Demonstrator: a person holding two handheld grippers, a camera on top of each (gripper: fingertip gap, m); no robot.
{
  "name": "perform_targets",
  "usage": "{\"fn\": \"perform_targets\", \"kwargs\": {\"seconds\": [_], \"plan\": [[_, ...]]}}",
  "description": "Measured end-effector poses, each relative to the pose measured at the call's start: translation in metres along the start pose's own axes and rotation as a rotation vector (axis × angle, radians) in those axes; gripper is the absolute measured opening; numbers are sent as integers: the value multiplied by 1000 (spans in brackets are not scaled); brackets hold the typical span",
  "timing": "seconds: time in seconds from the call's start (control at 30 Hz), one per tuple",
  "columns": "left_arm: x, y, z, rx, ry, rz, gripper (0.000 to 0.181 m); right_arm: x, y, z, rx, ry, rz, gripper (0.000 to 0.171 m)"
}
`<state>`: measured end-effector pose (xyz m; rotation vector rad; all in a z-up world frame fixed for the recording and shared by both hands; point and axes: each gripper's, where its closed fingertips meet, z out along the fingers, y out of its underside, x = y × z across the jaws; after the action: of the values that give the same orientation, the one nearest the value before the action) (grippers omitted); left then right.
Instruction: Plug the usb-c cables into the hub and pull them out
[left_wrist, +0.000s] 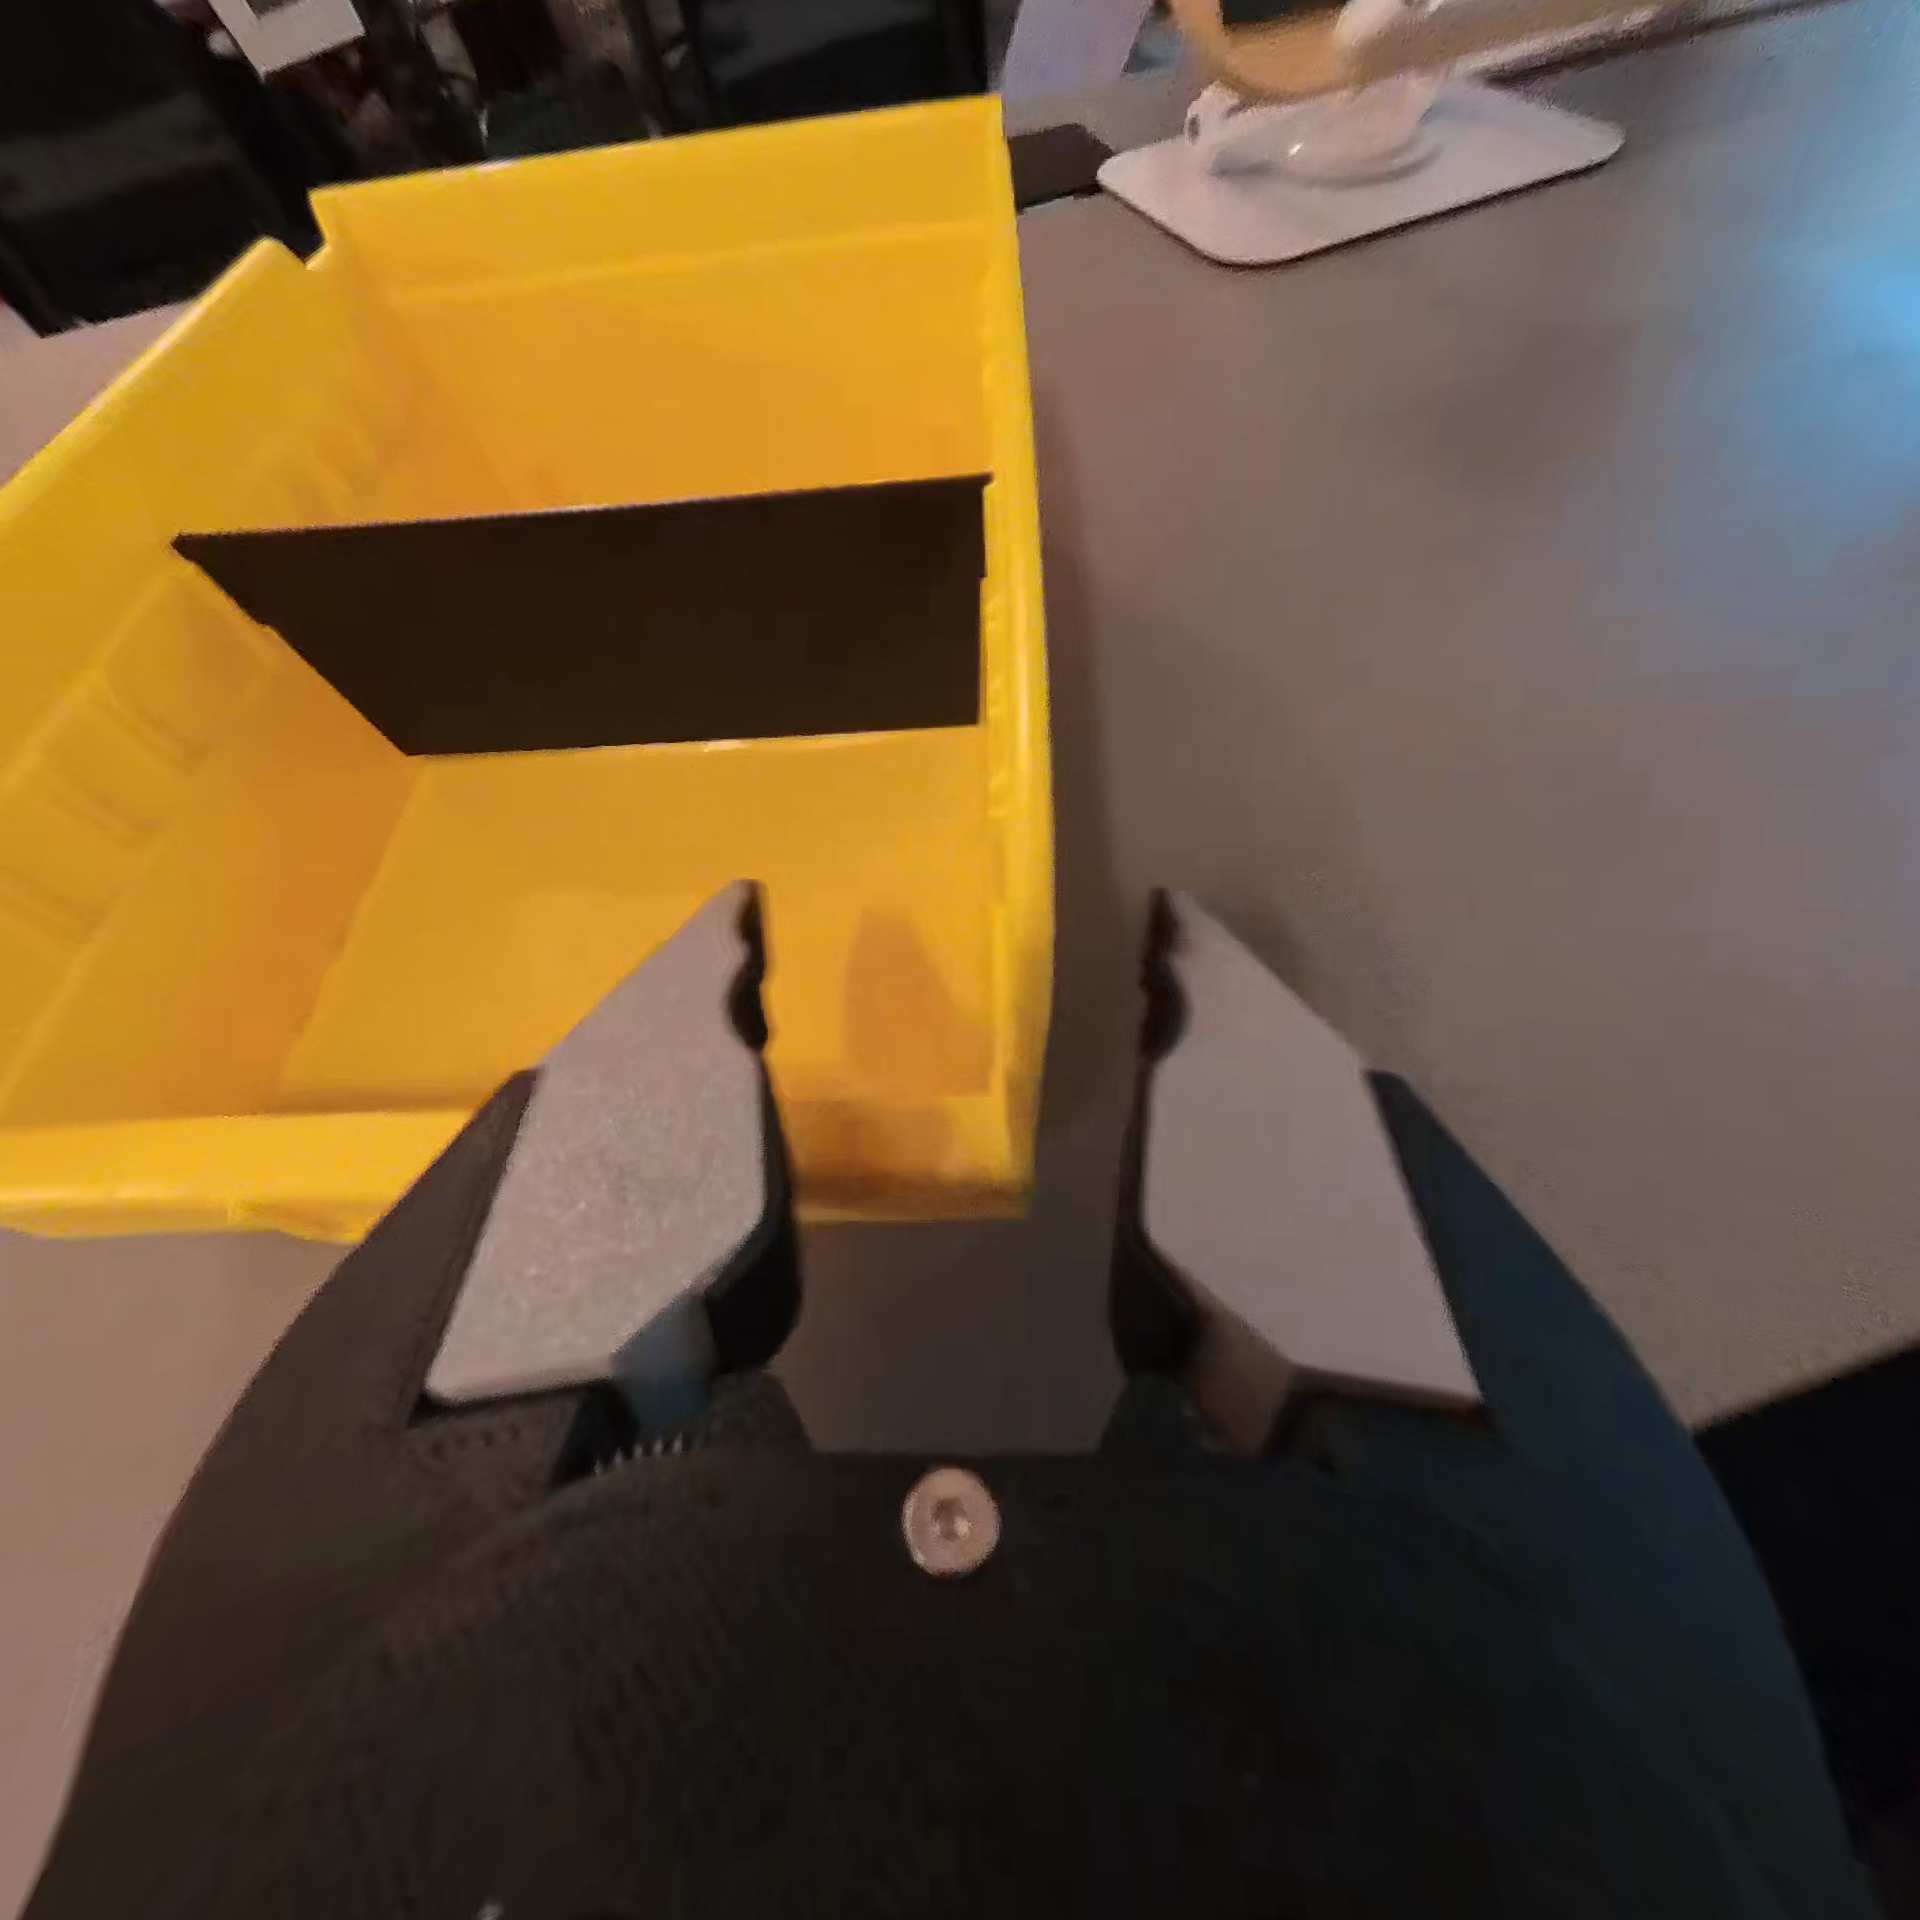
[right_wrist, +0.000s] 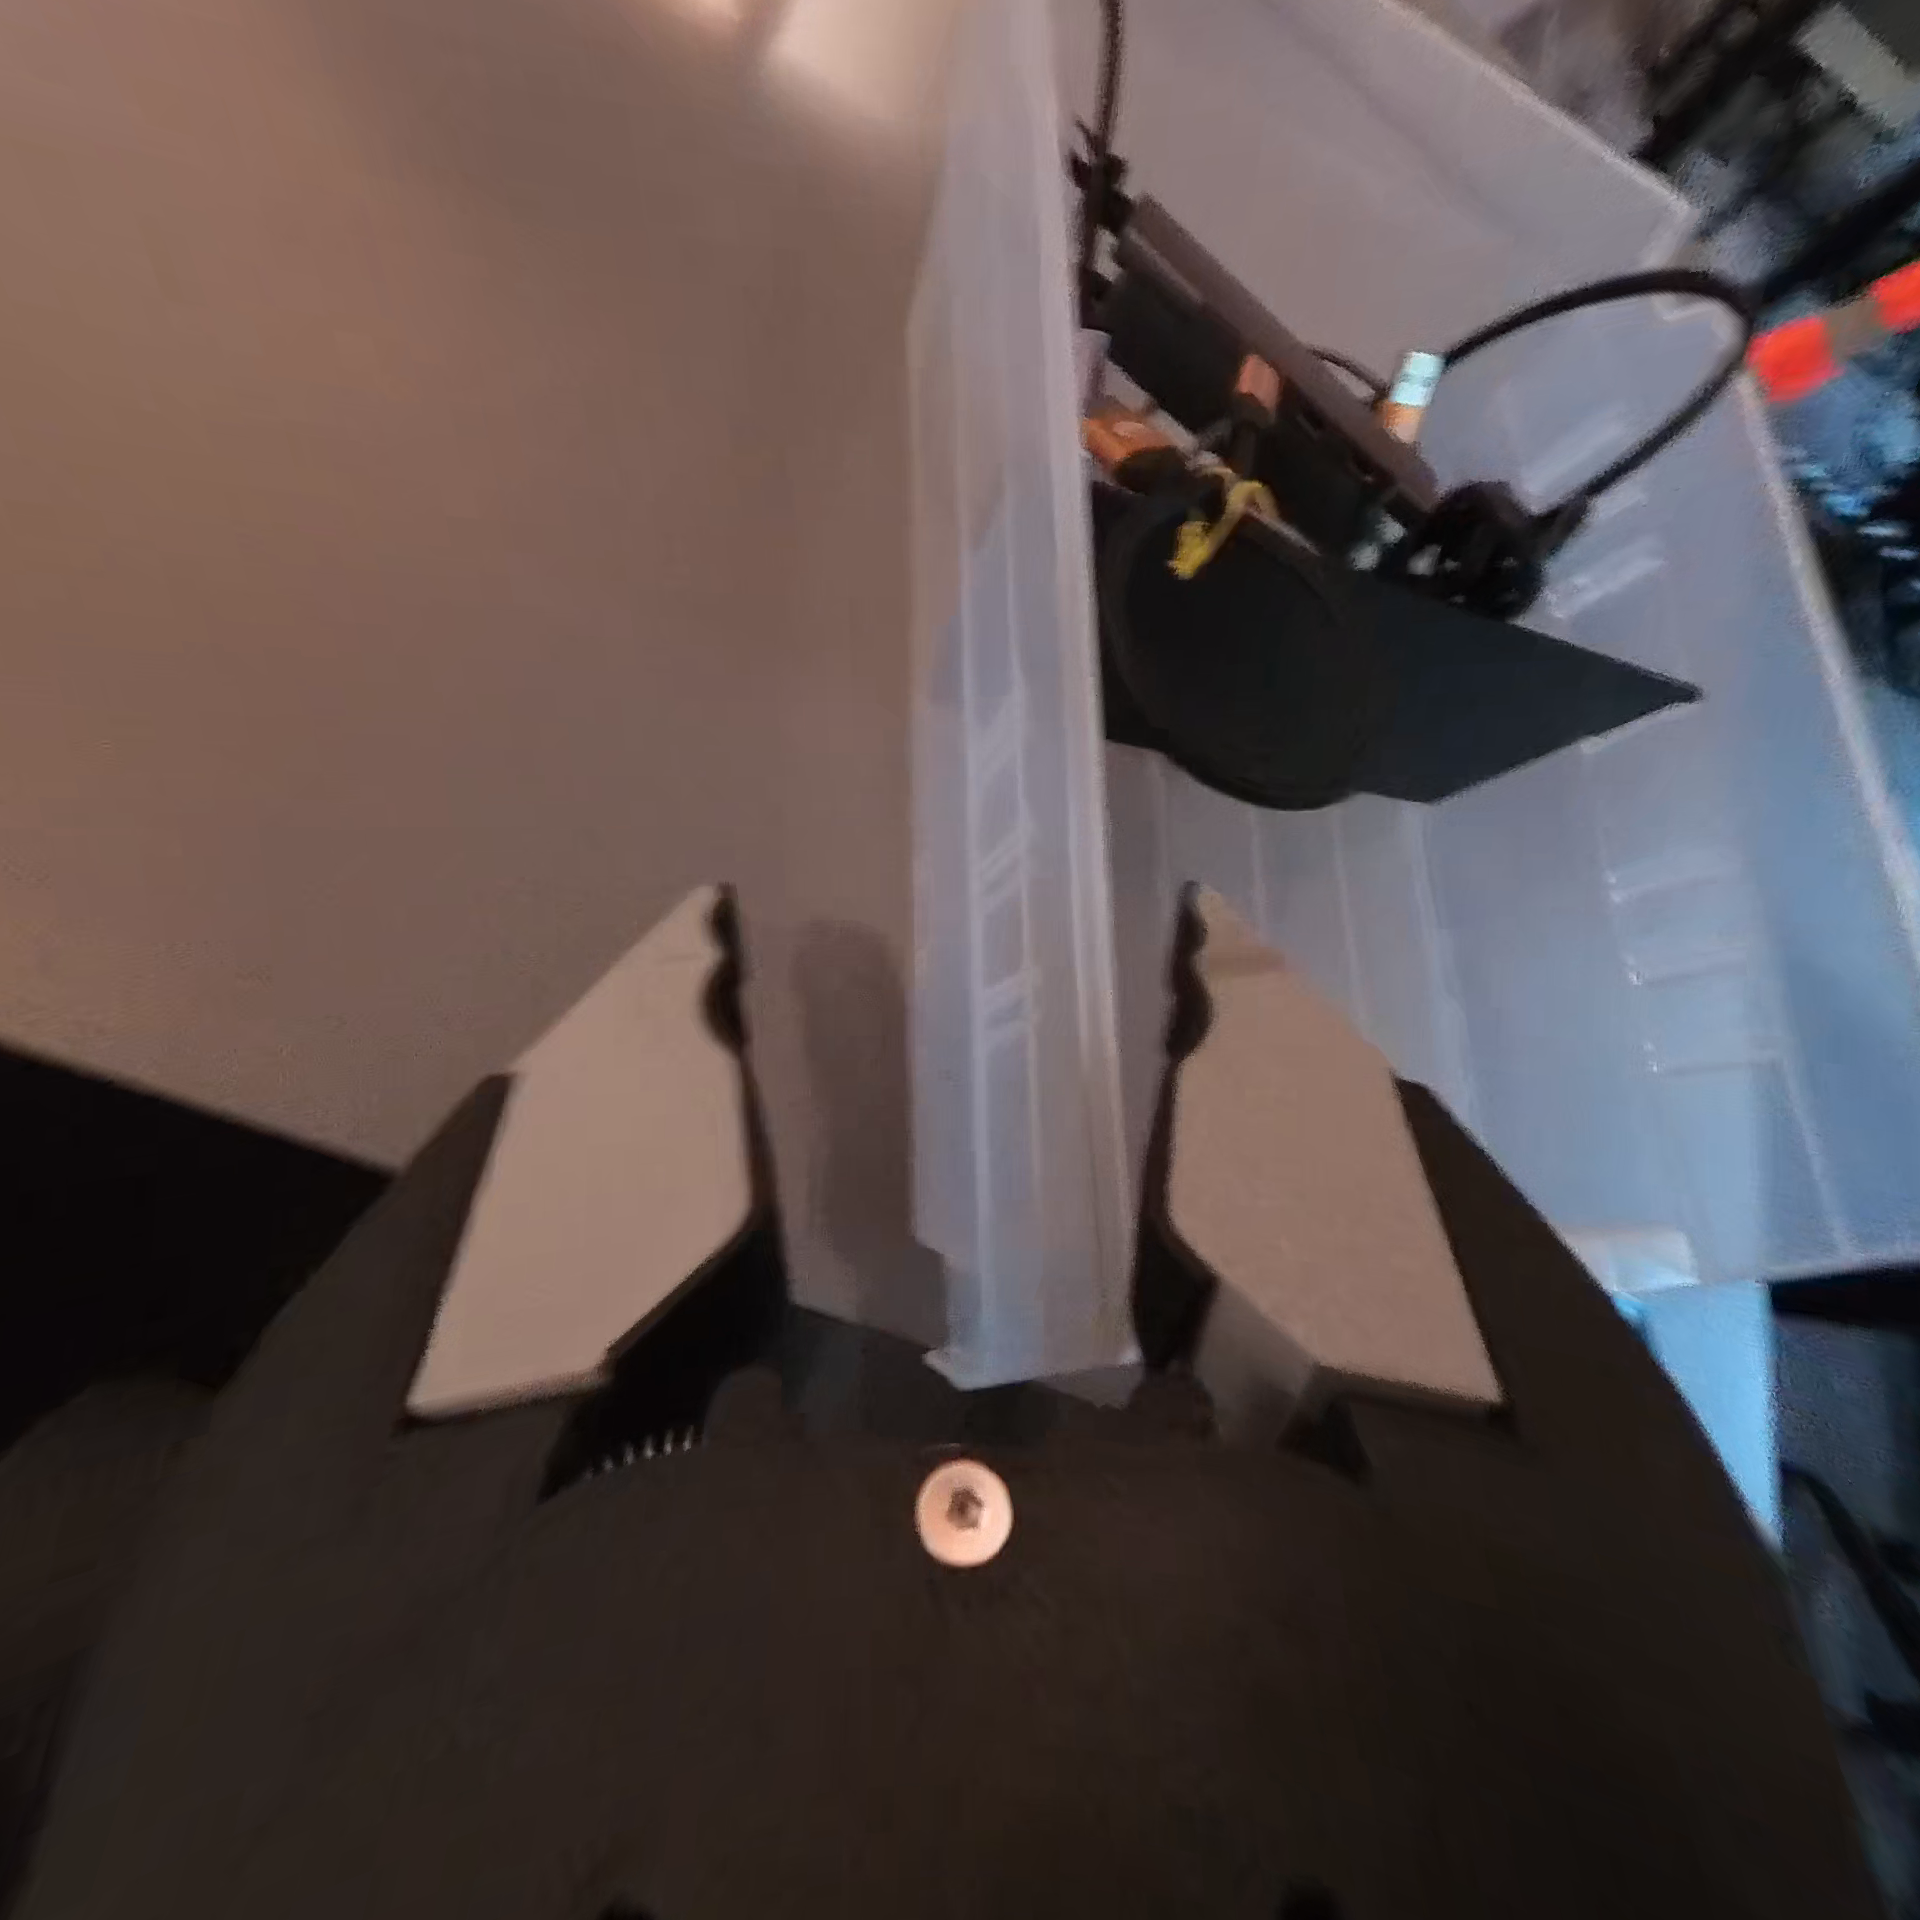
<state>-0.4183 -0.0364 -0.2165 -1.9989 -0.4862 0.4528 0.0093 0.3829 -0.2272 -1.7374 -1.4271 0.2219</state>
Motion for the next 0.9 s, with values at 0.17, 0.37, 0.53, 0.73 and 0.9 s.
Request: {"fn": "perform_targets", "kwargs": {"seconds": [0.17, 0.37, 0.53, 0.73, 0.9], "plan": [[-6, -15, 12, 31, -40, 175, 3, -20, -16, 2, -9, -126, 180, 4], [-22, -62, -23, 151, -102, 224, 4, -68, -48, 12, -46, -36, 98, 8], [-24, -102, -70, 298, -282, 431, 4, -159, -102, 18, 1, -175, 51, 19], [-1, -123, -112, 546, -303, 641, 4, -312, -183, 20, 135, -430, -55, 40], [8, -99, -133, 569, -271, 669, 4, -453, -260, 16, 236, -630, -159, 57]]}}
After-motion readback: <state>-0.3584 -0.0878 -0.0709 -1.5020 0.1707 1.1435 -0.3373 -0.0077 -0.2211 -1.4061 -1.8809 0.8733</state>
